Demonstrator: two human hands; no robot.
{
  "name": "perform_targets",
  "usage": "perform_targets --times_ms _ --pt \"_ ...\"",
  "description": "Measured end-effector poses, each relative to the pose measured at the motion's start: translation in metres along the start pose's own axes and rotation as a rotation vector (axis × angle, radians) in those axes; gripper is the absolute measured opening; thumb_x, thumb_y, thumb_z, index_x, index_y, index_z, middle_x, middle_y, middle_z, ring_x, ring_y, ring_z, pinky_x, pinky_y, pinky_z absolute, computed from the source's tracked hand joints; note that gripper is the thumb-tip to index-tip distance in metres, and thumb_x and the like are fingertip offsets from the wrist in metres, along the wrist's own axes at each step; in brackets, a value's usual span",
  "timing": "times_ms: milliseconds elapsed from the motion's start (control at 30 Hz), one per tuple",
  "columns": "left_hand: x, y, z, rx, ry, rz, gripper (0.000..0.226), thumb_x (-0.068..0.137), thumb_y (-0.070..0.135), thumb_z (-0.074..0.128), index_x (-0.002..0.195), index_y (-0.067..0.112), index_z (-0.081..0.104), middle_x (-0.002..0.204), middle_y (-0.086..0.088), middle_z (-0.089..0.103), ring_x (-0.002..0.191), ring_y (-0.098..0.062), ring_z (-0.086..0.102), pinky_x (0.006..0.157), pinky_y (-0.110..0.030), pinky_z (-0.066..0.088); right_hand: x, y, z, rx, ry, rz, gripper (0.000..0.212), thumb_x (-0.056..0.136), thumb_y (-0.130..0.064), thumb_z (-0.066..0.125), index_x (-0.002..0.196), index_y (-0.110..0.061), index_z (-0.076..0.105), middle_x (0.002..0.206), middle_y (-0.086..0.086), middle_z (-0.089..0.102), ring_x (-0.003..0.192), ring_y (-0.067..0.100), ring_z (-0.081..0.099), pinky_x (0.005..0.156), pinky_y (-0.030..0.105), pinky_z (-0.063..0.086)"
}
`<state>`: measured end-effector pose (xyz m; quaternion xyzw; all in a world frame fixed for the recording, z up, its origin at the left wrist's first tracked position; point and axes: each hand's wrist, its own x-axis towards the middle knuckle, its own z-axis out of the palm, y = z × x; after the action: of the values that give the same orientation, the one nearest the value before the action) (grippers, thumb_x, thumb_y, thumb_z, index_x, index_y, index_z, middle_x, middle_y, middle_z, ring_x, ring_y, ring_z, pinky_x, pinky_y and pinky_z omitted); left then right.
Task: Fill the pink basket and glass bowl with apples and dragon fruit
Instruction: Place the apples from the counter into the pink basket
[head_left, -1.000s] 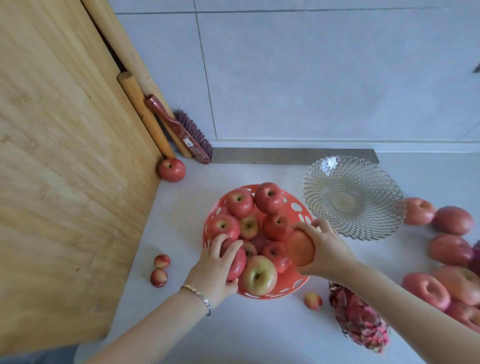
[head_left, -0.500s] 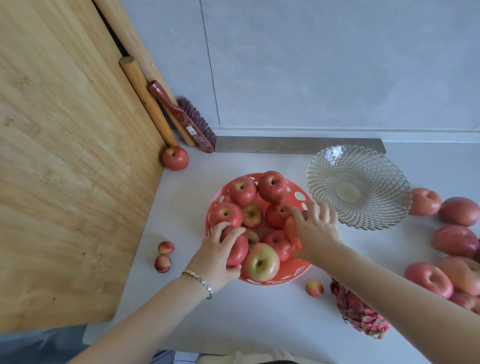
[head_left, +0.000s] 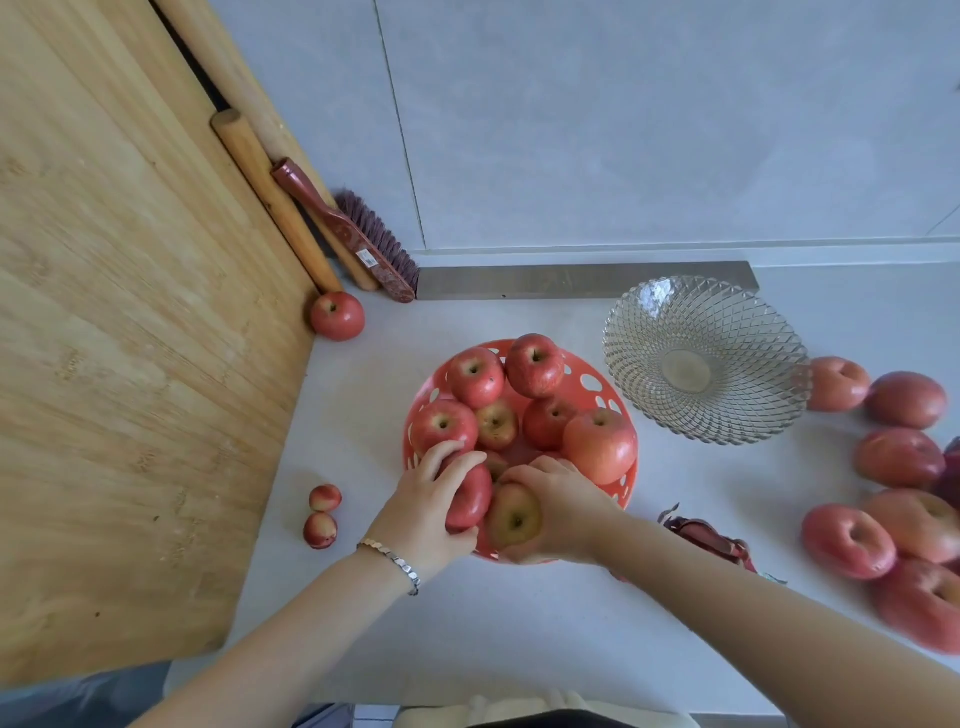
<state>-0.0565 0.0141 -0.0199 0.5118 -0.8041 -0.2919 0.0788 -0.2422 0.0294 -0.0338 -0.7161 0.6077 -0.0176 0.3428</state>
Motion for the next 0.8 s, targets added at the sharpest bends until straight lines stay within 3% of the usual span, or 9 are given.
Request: perform_targets --times_ms 167,267,367,667,800 --pt "0.001 0.001 0.002 0.165 -0.07 0.023 0.071 0.075 0.027 0.062 0.138 0.027 0.029 0.148 0.003 0.018 0.121 -0.026 0.04 0.101 -0.033 0.041 0.005 0.0 -0.01 -0.072 -0.043 -0.038 0.061 0.05 -0.059 0.07 0.104 -0.04 0.051 0.092 -0.003 0.049 0.091 0.022 0.051 0.084 0.033 0.047" --pt "0.003 -0.002 0.004 0.394 -0.143 0.077 0.074 0.082 0.037 0.055 0.143 0.026 0.014 0.15 0.001 0.009 0.119 -0.031 0.039 0.098 -0.035 0.044 0.006 0.0 -0.014 -0.088 -0.071 -0.076 0.052 0.053 -0.055 0.07 0.098 -0.037 0.052 0.089 -0.002 0.052 0.087 0.02 0.051 0.082 0.029 0.045" --pt "0.007 -0.003 0.002 0.456 -0.218 0.088 0.076 0.085 0.041 0.052 0.143 0.027 0.006 0.15 0.003 0.003 0.118 -0.032 0.037 0.095 -0.038 0.045 0.005 0.003 -0.02 -0.084 -0.101 -0.093 0.051 0.053 -0.053 0.068 0.098 -0.035 0.054 0.089 -0.002 0.052 0.085 0.016 0.051 0.076 0.026 0.047" --pt "0.01 0.01 0.01 0.599 -0.294 0.027 0.067 0.087 0.034 0.05 0.141 0.033 0.009 0.151 -0.007 -0.001 0.117 -0.04 0.034 0.101 -0.042 0.039 0.007 0.003 -0.026 -0.129 -0.127 -0.14 0.052 0.056 -0.05 0.07 0.102 -0.031 0.055 0.089 -0.004 0.052 0.084 0.015 0.05 0.073 0.025 0.047" --pt "0.011 0.005 0.012 0.508 -0.267 0.02 0.068 0.085 0.041 0.049 0.141 0.036 0.01 0.15 0.0 0.004 0.117 -0.036 0.034 0.1 -0.039 0.04 0.001 0.005 -0.03 -0.102 -0.1 -0.157 0.061 0.055 -0.042 0.072 0.109 -0.026 0.049 0.087 -0.009 0.051 0.08 0.011 0.047 0.06 0.012 0.034"
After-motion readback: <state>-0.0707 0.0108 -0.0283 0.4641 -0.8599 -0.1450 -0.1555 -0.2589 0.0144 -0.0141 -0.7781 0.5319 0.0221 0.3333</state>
